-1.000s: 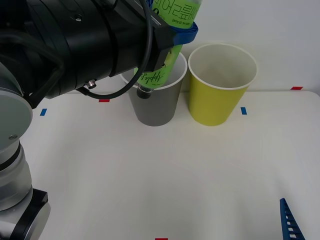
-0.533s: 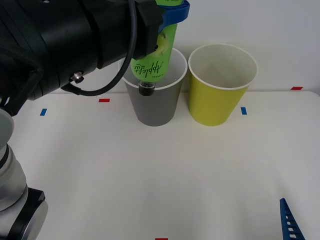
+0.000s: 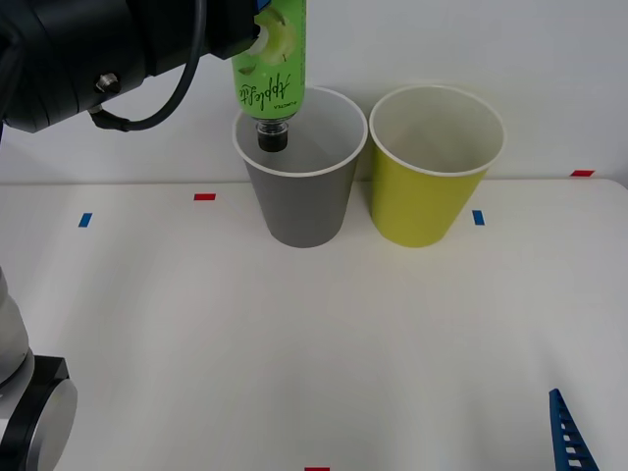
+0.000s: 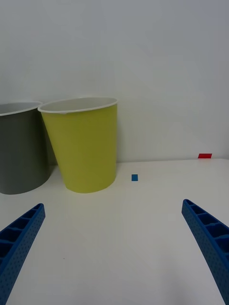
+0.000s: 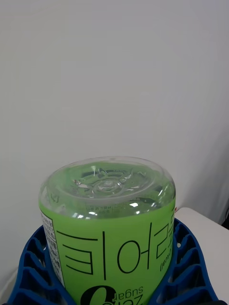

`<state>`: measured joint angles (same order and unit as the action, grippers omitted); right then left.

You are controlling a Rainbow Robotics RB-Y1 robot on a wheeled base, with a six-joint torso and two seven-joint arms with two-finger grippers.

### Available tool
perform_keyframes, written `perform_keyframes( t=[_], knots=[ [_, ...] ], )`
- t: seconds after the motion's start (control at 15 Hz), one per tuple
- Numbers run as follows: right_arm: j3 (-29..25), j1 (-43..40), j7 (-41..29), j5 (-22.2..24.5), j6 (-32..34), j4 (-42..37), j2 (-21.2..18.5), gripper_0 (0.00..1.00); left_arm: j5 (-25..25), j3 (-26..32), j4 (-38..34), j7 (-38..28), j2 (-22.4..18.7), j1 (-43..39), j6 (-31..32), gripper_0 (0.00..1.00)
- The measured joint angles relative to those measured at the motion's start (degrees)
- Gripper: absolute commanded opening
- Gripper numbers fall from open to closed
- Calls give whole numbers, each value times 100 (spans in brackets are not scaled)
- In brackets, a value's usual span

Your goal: Put cans in the gray bin and PET bottles in the light green bin.

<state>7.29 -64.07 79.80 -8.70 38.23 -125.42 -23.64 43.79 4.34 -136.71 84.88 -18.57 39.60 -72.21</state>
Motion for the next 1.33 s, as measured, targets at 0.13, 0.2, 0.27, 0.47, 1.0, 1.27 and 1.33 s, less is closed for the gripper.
perform_keyframes(
  t=[0.13, 0.2, 0.27, 0.47, 1.0, 1.27, 1.33],
  knots=[
    [0, 0, 0, 0, 0, 0, 0, 100, 39, -7, 2, 48, 24, 2, 154, 0],
    [0, 0, 0, 0, 0, 0, 0, 100, 64, -9, 3, 81, 46, 12, 233, 0],
    [0, 0, 0, 0, 0, 0, 0, 100, 87, -13, 3, 111, 57, 41, 260, 0],
    [0, 0, 0, 0, 0, 0, 0, 100, 111, -56, 39, 130, 60, 161, 271, 0],
    [0, 0, 0, 0, 0, 0, 0, 100, -24, -620, 1611, 189, 96, 1132, 1132, 0],
    [0, 0, 0, 0, 0, 0, 0, 100, -355, -1010, 2458, 261, 375, 1619, 1673, 0],
    [0, 0, 0, 0, 0, 0, 0, 100, -430, -1112, 2680, 283, 429, 1701, 1835, 0]
  ],
)
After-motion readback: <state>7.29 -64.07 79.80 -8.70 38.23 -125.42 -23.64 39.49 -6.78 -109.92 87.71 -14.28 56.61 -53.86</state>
